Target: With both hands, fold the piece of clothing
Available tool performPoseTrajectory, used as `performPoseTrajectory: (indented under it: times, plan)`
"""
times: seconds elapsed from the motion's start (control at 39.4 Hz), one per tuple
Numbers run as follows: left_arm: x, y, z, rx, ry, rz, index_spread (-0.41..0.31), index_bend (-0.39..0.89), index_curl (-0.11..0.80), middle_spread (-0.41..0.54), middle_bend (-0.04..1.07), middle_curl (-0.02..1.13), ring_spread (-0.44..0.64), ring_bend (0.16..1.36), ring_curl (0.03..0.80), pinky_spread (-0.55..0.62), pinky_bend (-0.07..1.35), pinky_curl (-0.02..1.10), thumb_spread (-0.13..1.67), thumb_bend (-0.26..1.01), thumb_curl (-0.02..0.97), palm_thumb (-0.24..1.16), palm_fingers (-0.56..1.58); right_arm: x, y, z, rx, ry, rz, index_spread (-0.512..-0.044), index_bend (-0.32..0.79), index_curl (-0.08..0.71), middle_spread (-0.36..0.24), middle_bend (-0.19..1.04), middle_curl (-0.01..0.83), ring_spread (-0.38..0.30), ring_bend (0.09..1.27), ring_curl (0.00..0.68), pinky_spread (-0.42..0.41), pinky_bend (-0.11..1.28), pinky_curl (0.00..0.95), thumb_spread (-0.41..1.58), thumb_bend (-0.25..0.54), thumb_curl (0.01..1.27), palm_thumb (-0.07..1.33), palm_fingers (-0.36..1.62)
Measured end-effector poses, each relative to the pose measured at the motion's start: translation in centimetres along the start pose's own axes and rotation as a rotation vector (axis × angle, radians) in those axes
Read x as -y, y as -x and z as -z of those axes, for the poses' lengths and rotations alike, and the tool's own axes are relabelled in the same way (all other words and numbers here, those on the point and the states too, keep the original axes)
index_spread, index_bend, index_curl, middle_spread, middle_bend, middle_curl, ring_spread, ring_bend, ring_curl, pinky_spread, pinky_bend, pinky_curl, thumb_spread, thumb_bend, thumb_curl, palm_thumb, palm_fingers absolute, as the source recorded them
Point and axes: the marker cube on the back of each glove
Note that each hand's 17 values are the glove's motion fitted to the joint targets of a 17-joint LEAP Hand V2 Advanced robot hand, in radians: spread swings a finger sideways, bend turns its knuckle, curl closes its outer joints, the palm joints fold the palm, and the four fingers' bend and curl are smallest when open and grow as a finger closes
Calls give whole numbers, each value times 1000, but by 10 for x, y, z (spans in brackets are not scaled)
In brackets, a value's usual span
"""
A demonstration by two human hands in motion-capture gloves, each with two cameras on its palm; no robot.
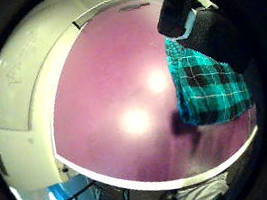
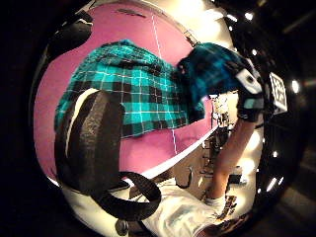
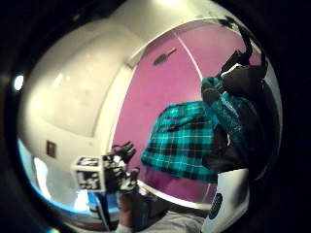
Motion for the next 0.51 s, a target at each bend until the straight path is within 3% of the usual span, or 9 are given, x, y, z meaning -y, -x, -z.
performPoseTrajectory:
  times: [0.1, 0.18, 0.25, 0.36, 0.43, 0.46, 0.51]
  plan:
    - [-10, 12, 7, 0, -25, 13, -134, 166, 378, -14, 157, 322, 66, 560, 346, 298, 282, 378, 1384, 2, 168, 160, 552, -59, 71, 5, 16, 264, 115, -316, 99, 213, -250, 427, 481, -237, 843, 490, -315, 501, 402, 772, -26, 505, 1040, 1174]
    - [-18, 19, 15, 7, -37, 27, -134, 163, 379, -15, 155, 320, 65, 556, 344, 304, 283, 379, 1381, -3, 172, 165, 556, -94, 116, 42, 68, 342, 212, -317, 99, 215, -251, 425, 481, -237, 840, 490, -317, 486, 397, 756, -26, 516, 1039, 1177]
    - [-21, 25, 21, 14, -40, 48, -134, 165, 380, -12, 152, 318, 64, 557, 345, 307, 278, 378, 1377, -1, 177, 176, 560, -113, 140, 45, 118, 402, 291, -317, 93, 217, -252, 423, 481, -239, 840, 491, -319, 480, 394, 744, -26, 525, 1038, 1179]
    - [-21, 30, 25, 19, -40, 67, -135, 167, 382, -8, 148, 314, 67, 555, 345, 309, 276, 379, 1374, -4, 180, 183, 561, -131, 145, 55, 227, 514, 378, -317, 63, 205, -254, 428, 482, -240, 843, 490, -295, 466, 388, 734, -31, 533, 1025, 1133]
    - [-18, 34, 21, 20, -43, 70, -135, 168, 384, -3, 148, 312, 70, 551, 344, 310, 276, 380, 1376, -5, 182, 188, 560, -140, 130, 63, 288, 603, 406, -320, 68, 202, -239, 357, 461, -253, 814, 482, -201, 433, 385, 777, -36, 529, 994, 946]
    - [-16, 34, 20, 15, -47, 68, -135, 167, 384, -2, 147, 311, 69, 554, 346, 310, 275, 380, 1376, -5, 183, 189, 561, -140, 123, 65, 312, 594, 420, -319, 62, 202, -244, 390, 475, -251, 833, 495, -226, 447, 395, 763, -30, 534, 1001, 1037]
    - [-12, 32, 16, 2, -57, 61, -135, 169, 386, 2, 147, 309, 75, 546, 343, 311, 277, 381, 1376, -6, 184, 190, 557, -138, 107, 72, 340, 563, 440, -321, 122, 216, -215, 267, 436, -227, 692, 447, -114, 448, 396, 845, -24, 521, 984, 747]
